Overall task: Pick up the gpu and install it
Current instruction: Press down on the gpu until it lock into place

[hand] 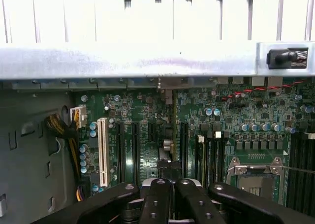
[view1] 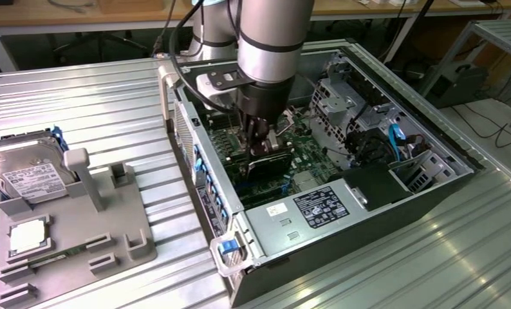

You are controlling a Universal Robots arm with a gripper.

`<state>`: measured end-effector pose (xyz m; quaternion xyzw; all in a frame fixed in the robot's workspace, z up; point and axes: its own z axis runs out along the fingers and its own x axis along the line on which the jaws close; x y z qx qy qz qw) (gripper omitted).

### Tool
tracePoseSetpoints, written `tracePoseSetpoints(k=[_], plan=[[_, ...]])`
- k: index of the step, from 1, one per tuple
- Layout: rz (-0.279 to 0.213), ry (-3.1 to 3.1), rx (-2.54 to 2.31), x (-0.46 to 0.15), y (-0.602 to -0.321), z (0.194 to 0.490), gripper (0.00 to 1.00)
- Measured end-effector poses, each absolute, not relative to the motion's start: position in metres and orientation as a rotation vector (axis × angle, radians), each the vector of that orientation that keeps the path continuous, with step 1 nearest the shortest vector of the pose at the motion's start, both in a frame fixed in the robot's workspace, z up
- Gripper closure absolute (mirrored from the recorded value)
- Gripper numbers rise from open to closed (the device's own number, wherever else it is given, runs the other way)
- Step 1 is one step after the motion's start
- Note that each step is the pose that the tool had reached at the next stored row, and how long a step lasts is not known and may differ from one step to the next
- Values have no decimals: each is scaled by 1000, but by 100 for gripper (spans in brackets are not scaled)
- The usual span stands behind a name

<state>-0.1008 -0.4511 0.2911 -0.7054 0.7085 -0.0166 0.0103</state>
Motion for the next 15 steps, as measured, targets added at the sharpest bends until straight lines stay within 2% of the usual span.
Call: tracePoseSetpoints(k=[9,15], plan=[[-49,2212,-2204,-106,-450,292,89],[-45,2213,-2207,-108,-448,307,89]])
